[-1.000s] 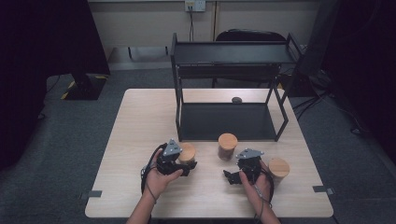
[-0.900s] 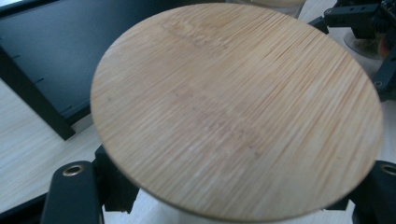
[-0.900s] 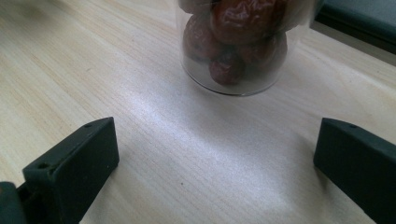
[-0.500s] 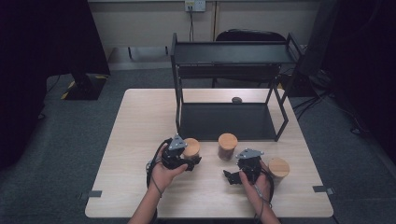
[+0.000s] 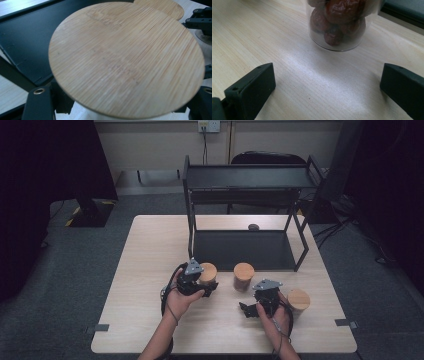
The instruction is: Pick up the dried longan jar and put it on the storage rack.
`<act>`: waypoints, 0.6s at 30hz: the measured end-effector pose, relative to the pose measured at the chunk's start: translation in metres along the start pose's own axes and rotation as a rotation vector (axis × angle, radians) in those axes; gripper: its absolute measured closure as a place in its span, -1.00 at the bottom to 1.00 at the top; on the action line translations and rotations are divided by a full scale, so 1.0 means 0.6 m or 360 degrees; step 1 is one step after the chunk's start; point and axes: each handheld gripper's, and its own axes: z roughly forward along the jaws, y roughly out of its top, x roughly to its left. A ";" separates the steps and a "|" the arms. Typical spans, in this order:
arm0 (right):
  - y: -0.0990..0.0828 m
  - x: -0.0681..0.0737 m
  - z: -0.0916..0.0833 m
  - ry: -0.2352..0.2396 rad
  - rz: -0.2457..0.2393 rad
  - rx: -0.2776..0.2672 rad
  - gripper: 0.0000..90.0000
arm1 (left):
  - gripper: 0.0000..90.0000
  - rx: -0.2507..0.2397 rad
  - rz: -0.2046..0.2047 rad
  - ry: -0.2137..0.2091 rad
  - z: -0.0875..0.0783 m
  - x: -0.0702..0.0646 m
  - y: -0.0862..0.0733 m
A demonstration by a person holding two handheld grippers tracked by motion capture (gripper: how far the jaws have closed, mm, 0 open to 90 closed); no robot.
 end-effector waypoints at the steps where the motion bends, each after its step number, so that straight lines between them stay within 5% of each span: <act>1: 0.000 0.000 0.000 0.0001 0.0001 0.0000 -1.00 | -0.43 0.0001 0.0003 -0.0002 0.002 0.000 0.002; 18: 0.000 0.000 0.000 0.0000 0.0002 0.0000 -1.00 | -0.43 0.0001 0.0000 0.0013 0.026 0.010 0.029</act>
